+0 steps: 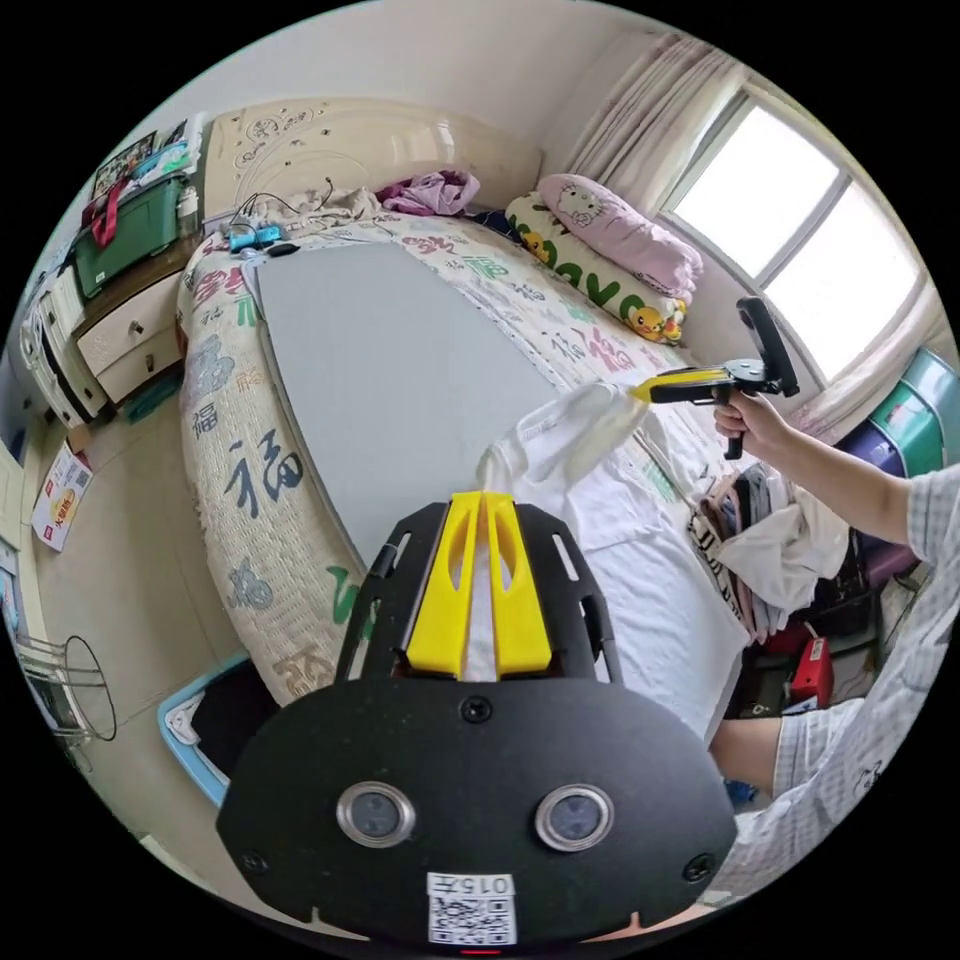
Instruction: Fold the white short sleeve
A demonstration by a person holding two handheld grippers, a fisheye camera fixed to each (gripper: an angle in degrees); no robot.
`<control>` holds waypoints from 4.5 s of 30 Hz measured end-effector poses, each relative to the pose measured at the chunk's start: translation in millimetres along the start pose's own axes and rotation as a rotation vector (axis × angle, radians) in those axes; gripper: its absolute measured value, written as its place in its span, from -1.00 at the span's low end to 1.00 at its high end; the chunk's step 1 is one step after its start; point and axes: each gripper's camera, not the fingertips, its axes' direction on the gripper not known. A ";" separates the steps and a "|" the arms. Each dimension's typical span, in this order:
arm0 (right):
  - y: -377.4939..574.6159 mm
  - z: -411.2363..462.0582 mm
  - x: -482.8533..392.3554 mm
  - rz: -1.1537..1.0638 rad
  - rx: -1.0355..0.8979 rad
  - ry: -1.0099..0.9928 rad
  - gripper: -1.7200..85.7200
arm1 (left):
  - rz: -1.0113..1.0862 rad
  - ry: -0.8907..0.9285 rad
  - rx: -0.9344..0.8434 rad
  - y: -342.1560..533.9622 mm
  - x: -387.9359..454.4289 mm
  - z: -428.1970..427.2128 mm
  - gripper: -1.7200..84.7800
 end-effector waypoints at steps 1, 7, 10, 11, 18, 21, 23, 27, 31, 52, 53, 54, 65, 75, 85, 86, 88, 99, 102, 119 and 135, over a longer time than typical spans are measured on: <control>13.9 -6.6 -4.1 -0.010 -0.008 -0.003 -0.96 | 0.007 0.019 0.000 11.5 9.5 -4.2 -0.97; 165.8 -42.1 -36.9 -0.046 -0.165 -0.123 -0.96 | 0.019 0.117 -0.109 134.8 106.7 -16.2 -0.97; 229.6 -26.1 -49.4 -0.047 -0.297 -0.161 -0.96 | -0.033 0.162 -0.223 184.7 140.9 4.0 -0.97; 250.6 -16.4 -53.1 -0.047 -0.343 -0.158 -0.96 | -0.076 0.167 -0.260 200.5 148.7 13.8 -0.97; 315.3 10.7 -56.2 -0.042 -0.428 -0.172 -0.96 | -0.193 0.119 -0.336 247.3 175.6 37.0 -0.96; 326.9 10.1 -55.0 -0.048 -0.436 -0.160 -0.96 | -0.185 0.082 -0.404 259.2 184.0 39.5 -0.96; 334.5 10.4 -55.0 -0.063 -0.472 -0.134 -0.96 | -0.180 0.067 -0.451 269.1 188.3 39.5 -0.96; 341.2 -4.4 -53.2 -0.078 -0.452 -0.073 -0.97 | -0.197 0.043 -0.425 271.3 193.6 22.8 -0.90; 329.0 -8.8 -57.9 -0.063 -0.361 -0.153 -0.97 | -0.222 0.091 -0.335 261.1 195.7 23.2 -0.85; 217.9 -11.6 55.5 0.272 -0.192 -0.109 -0.80 | -0.719 0.111 -0.041 263.8 31.9 -41.7 -0.74; 206.7 -3.3 65.5 0.312 -0.199 -0.105 -0.77 | -0.761 0.134 -0.013 262.9 16.1 -41.0 -0.73; 197.9 5.4 74.4 0.351 -0.203 -0.130 -0.75 | -0.789 0.132 -0.007 262.1 4.0 -38.3 -0.72; 180.0 47.3 93.1 0.443 -0.267 -0.158 -0.91 | -0.818 0.193 -0.069 264.0 -34.0 -15.6 -0.94; 185.1 54.9 95.7 0.585 -0.149 -0.031 -0.97 | -0.809 0.056 -0.025 276.1 -48.1 -45.7 -0.98; 189.3 74.3 59.6 0.415 -0.191 0.110 -0.93 | -0.846 0.045 0.007 294.0 -59.6 -55.3 -0.92; 193.0 71.1 48.4 0.373 -0.183 0.132 -0.90 | -0.854 0.037 0.022 300.0 -58.6 -63.4 -0.90; 199.7 65.3 33.9 0.333 -0.170 0.124 -0.86 | -0.861 0.041 0.042 310.0 -55.3 -76.1 -0.87; 257.1 100.7 -180.8 -0.067 -0.194 -0.241 -0.81 | -0.836 0.060 0.049 340.2 -44.2 -96.8 -0.81; 270.7 132.9 -256.7 -0.253 -0.216 -0.304 -0.78 | -0.810 0.086 0.049 323.7 -56.0 -85.6 -0.81; 329.9 222.4 -353.9 -0.330 -0.372 -0.203 -0.97 | -0.676 0.103 -0.079 309.4 -84.4 -69.6 -0.94; 340.1 214.8 -312.5 -0.246 -0.283 -0.205 -0.80 | -0.875 0.200 -0.244 478.9 -2.9 -102.9 -0.77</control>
